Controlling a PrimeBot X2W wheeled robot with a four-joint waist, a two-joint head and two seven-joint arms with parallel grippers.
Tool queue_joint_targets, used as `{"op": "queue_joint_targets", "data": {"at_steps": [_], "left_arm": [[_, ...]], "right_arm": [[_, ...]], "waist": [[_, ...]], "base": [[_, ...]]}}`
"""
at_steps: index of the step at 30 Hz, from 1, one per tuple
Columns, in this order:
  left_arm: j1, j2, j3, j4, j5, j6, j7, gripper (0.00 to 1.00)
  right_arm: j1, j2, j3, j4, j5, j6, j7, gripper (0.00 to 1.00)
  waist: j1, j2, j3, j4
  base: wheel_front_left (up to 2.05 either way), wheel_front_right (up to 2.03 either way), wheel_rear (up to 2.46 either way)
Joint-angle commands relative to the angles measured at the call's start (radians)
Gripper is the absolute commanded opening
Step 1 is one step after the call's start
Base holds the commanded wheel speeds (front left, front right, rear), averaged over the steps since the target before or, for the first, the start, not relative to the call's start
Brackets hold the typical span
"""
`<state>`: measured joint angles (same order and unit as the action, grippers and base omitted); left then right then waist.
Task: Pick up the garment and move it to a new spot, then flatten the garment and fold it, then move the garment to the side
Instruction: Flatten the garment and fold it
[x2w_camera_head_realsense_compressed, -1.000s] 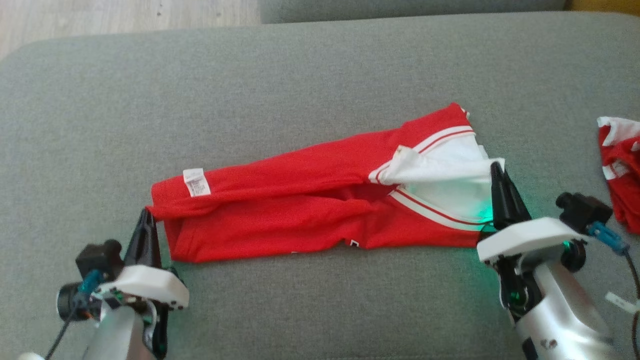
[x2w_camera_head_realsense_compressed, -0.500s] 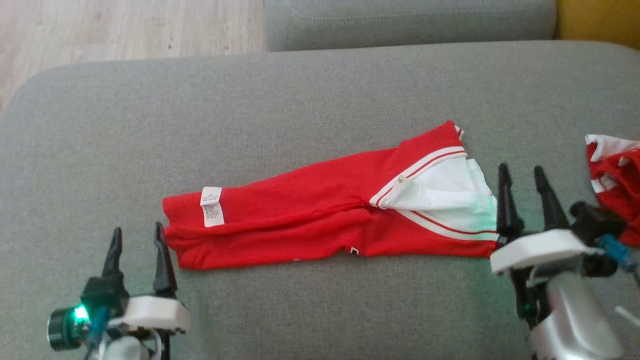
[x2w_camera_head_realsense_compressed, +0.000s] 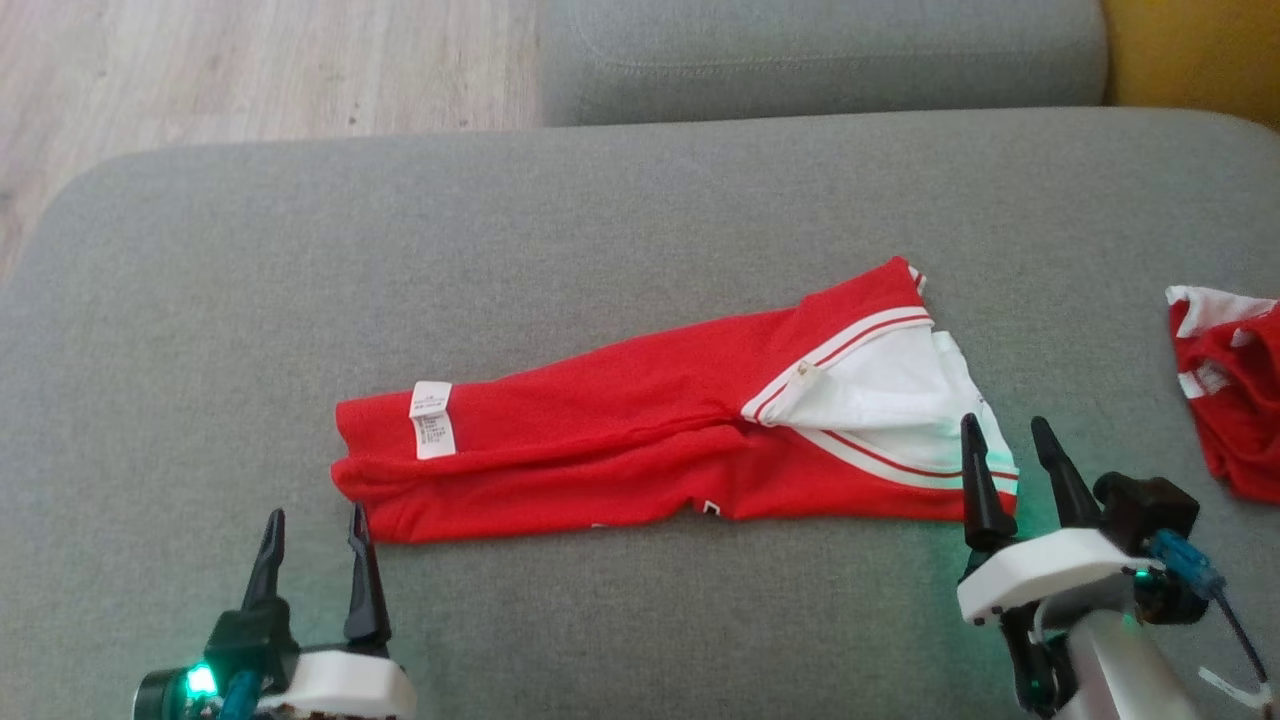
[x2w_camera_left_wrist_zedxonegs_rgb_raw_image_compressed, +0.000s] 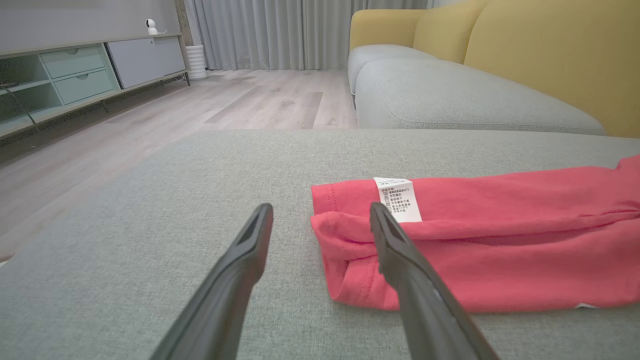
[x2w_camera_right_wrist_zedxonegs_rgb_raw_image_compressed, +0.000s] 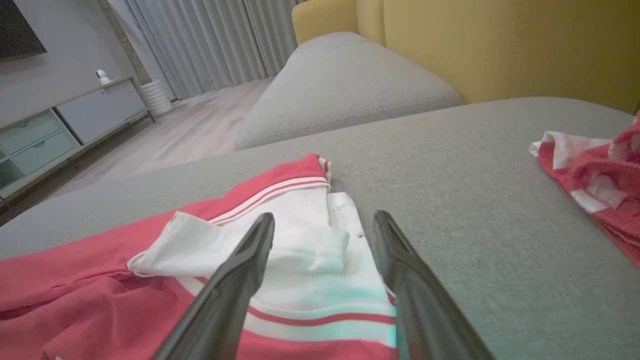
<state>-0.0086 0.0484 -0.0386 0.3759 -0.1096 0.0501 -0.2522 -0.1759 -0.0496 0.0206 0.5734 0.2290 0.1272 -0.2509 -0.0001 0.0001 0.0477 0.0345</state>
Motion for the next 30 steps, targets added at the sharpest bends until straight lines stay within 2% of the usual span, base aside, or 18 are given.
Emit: {"op": "queue_joint_targets", "data": {"at_steps": [1,8,16,21,25,27,28,30], "left_arm": [[-0.03,0.002,0.02,-0.036,-0.01,0.007,-0.01,1.0],[-0.065,0.002,-0.03,-0.017,-0.045,0.008,-0.01,1.0],[-0.098,0.002,-0.07,0.013,-0.075,0.02,-0.01,1.0],[-0.102,0.002,-0.064,0.017,-0.085,0.017,-0.01,1.0],[-0.106,0.002,-0.067,0.021,-0.086,0.012,-0.01,1.0],[-0.108,0.002,-0.073,0.023,-0.088,0.012,-0.01,1.0],[-0.109,0.002,-0.074,0.025,-0.089,0.012,-0.01,1.0],[-0.111,0.002,-0.076,0.027,-0.09,0.012,-0.01,1.0]], "right_arm": [[-0.058,-0.001,0.024,-0.017,-0.002,0.003,-0.011,1.0],[-0.19,-0.001,0.003,0.138,-0.069,0.003,-0.011,1.0],[-0.325,-0.002,-0.101,0.397,-0.119,0.003,0.017,1.0],[-0.352,-0.001,-0.111,0.495,-0.063,0.003,0.015,1.0],[-0.351,-0.001,0.003,0.532,0.074,0.003,0.028,1.0],[-0.337,-0.001,0.092,0.514,0.162,0.003,0.046,0.14],[-0.33,-0.001,0.13,0.504,0.192,0.003,0.051,0.0],[-0.321,-0.001,0.177,0.496,0.233,0.003,0.051,0.0]], "waist": [[0.0001,-0.0001,0.011,0.004],[0.0001,-0.0001,0.068,0.031],[0.0001,-0.0001,0.122,0.075],[0.0001,-0.0001,0.136,0.086],[0.0001,-0.0001,0.139,0.092],[0.0001,-0.0001,0.137,0.091],[0.0001,-0.0001,0.135,0.09],[0.0001,-0.0001,0.131,0.086]], "base": [[0.0,0.0,0.0],[0.0,0.0,0.0],[0.0,0.0,0.0],[0.0,0.0,0.0],[0.0,0.0,0.0],[0.0,0.0,0.0],[0.0,0.0,0.0],[0.0,0.0,0.0]]}}
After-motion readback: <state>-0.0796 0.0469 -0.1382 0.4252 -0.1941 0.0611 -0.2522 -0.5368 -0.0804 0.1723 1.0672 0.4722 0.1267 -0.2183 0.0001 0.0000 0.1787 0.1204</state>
